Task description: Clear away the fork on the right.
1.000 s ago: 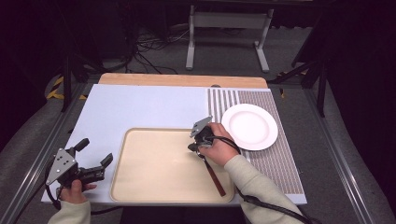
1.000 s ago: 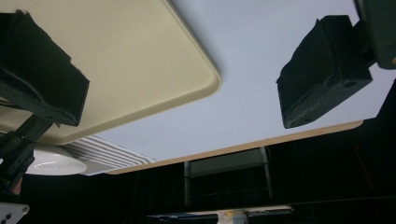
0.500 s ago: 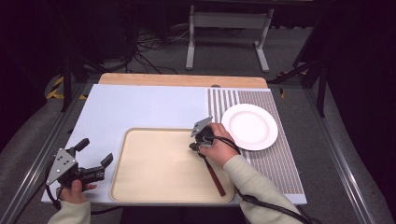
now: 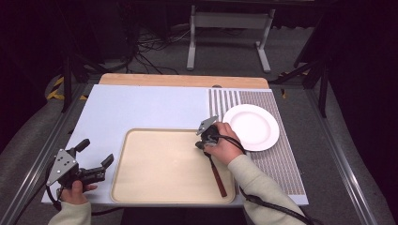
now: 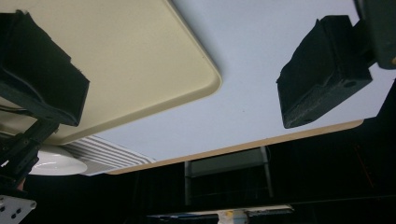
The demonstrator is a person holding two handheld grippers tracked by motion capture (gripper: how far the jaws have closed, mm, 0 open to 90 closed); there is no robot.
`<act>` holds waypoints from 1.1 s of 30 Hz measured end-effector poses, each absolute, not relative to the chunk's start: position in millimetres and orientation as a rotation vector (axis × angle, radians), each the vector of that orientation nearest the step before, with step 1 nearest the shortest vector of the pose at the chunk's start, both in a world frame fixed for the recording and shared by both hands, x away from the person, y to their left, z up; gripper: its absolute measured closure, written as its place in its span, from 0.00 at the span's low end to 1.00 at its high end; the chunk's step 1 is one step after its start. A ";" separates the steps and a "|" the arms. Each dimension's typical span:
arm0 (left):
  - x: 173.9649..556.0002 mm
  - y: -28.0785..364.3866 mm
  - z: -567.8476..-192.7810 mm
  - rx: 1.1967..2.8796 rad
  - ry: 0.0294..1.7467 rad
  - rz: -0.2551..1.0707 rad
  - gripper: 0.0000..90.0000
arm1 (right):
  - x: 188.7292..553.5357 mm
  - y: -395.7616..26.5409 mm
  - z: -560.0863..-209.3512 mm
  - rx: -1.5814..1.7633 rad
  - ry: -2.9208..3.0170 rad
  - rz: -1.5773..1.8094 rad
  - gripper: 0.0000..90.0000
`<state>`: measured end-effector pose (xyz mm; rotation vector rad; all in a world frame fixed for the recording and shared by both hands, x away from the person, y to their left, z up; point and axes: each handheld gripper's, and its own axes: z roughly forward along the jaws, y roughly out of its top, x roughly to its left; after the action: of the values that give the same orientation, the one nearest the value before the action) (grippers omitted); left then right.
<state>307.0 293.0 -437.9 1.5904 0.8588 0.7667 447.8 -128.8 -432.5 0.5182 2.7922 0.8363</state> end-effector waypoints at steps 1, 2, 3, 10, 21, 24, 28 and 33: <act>307.0 293.0 -437.9 1.590 0.858 0.766 0.03 | 448.0 -130.9 -432.0 0.531 2.789 0.843 1.00; 307.0 292.9 -437.9 1.591 0.858 0.766 0.03 | 448.1 -132.7 -431.7 0.541 2.788 0.847 1.00; 307.0 292.9 -437.9 1.591 0.858 0.766 0.03 | 448.1 -132.7 -431.7 0.541 2.788 0.847 1.00; 306.9 292.4 -437.9 1.591 0.859 0.768 0.03 | 450.5 -148.8 -430.1 0.593 2.763 0.830 1.00; 307.1 291.6 -438.4 1.588 0.861 0.765 0.03 | 451.7 -165.4 -429.2 0.647 2.745 0.801 1.00; 307.3 291.4 -438.6 1.588 0.861 0.764 0.03 | 451.9 -168.2 -429.5 0.664 2.746 0.796 1.00; 307.5 291.5 -438.5 1.587 0.861 0.764 0.03 | 452.4 -171.0 -429.8 0.673 2.742 0.793 1.00; 307.5 291.2 -438.6 1.589 0.860 0.763 0.03 | 452.5 -171.6 -430.7 0.685 2.742 0.788 1.00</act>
<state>307.5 291.2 -438.6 1.5888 0.8598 0.7632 452.5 -171.6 -430.7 0.6854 2.7416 0.7880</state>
